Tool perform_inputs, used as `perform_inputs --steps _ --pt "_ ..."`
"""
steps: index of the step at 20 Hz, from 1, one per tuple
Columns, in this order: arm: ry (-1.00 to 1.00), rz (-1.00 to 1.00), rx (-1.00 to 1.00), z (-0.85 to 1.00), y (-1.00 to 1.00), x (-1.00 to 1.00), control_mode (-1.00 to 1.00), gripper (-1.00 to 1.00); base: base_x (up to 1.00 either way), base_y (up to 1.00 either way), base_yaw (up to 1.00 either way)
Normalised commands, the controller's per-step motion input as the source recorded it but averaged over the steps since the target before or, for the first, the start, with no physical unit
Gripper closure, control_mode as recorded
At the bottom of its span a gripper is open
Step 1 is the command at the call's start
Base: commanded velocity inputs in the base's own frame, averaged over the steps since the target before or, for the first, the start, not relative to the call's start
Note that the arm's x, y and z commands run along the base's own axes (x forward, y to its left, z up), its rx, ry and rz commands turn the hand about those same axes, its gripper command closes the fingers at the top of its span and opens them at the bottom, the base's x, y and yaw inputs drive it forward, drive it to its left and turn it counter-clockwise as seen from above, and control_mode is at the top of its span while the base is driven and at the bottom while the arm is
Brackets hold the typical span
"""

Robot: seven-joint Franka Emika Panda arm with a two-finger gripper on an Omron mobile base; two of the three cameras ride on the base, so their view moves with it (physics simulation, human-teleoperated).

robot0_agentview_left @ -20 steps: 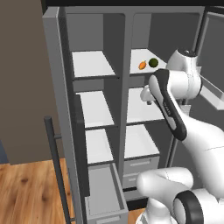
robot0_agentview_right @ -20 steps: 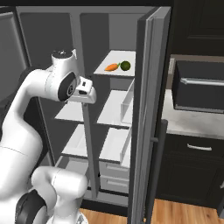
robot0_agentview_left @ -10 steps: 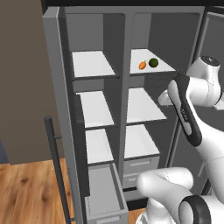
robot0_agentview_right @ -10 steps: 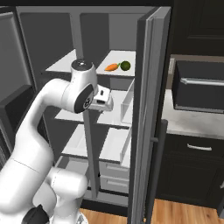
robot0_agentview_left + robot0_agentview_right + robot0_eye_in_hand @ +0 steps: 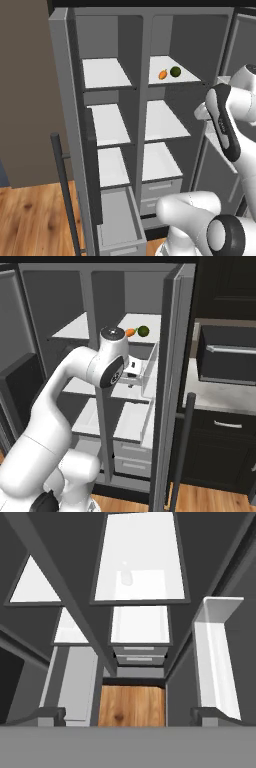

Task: Take the lime and carrot from the fridge shelf and place them in the freezer drawer to begin freezing them.

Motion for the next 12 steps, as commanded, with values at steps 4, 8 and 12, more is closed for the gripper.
perform_inputs --steps 4,8,12 --pt "0.0 0.0 0.01 0.0 -0.5 0.13 -1.0 -1.0 0.0 0.0 0.0" --pt "0.0 0.0 0.0 0.0 -0.4 0.18 -1.0 -1.0 0.0 0.0 0.0" --pt "-0.04 0.02 0.0 0.0 -0.15 -0.03 -1.0 -1.0 0.0 0.0 0.0"
